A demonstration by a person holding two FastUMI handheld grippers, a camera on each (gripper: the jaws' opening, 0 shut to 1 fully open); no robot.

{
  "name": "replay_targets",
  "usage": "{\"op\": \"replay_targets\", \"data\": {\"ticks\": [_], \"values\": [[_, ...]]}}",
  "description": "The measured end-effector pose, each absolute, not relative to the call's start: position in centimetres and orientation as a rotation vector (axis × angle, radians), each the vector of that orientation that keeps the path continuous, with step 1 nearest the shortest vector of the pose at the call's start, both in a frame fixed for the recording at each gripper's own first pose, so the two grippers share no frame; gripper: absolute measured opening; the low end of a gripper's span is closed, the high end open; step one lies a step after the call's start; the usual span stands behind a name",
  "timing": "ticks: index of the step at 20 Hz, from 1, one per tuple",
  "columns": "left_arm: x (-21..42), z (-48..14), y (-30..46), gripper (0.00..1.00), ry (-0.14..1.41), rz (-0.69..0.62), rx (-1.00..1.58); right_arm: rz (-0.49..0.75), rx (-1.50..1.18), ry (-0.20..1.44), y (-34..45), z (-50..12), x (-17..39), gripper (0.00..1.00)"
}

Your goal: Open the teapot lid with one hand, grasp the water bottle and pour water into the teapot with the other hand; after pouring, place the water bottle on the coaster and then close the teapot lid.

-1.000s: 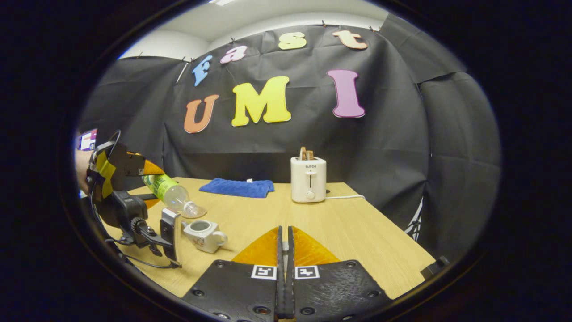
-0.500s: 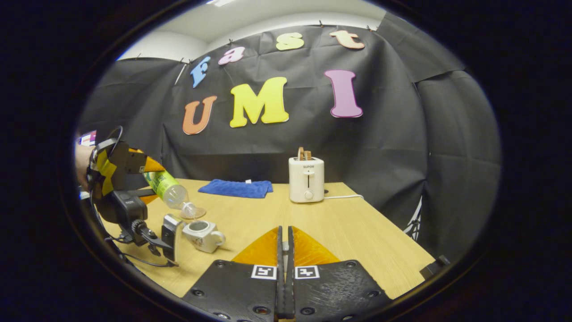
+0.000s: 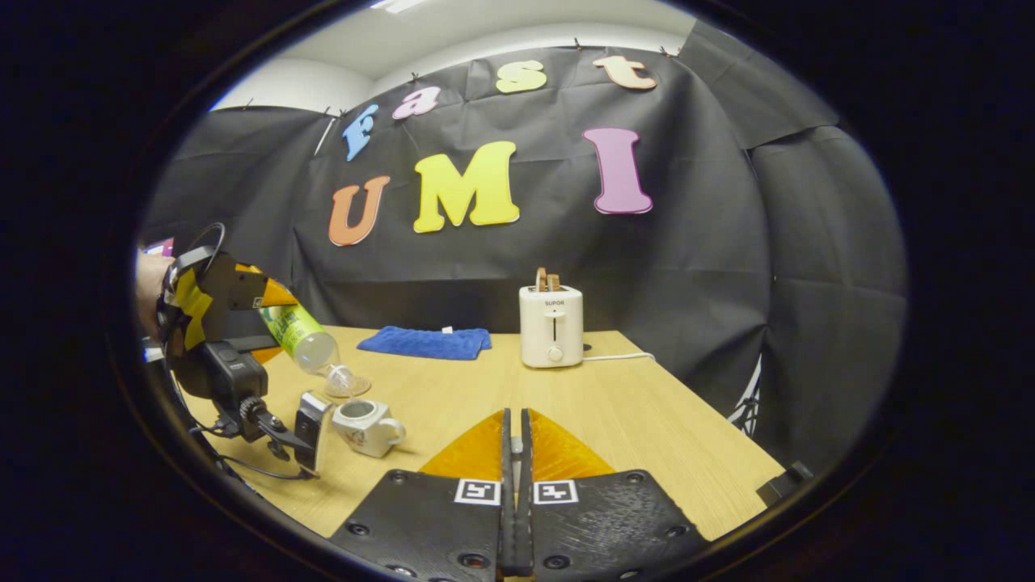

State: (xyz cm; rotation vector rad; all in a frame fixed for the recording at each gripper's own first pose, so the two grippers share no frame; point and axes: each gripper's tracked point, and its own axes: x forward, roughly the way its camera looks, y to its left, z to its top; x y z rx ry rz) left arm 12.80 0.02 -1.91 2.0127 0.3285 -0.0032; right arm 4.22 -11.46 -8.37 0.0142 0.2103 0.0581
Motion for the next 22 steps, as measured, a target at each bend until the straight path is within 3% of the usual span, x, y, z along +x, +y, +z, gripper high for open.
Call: {"op": "replay_targets", "data": {"ticks": [22], "values": [[12.6,0.1,-1.6,0.72,0.264,0.038,2.177,0.055,0.035,0.202,-12.1,-8.1,3.7,0.0]]}}
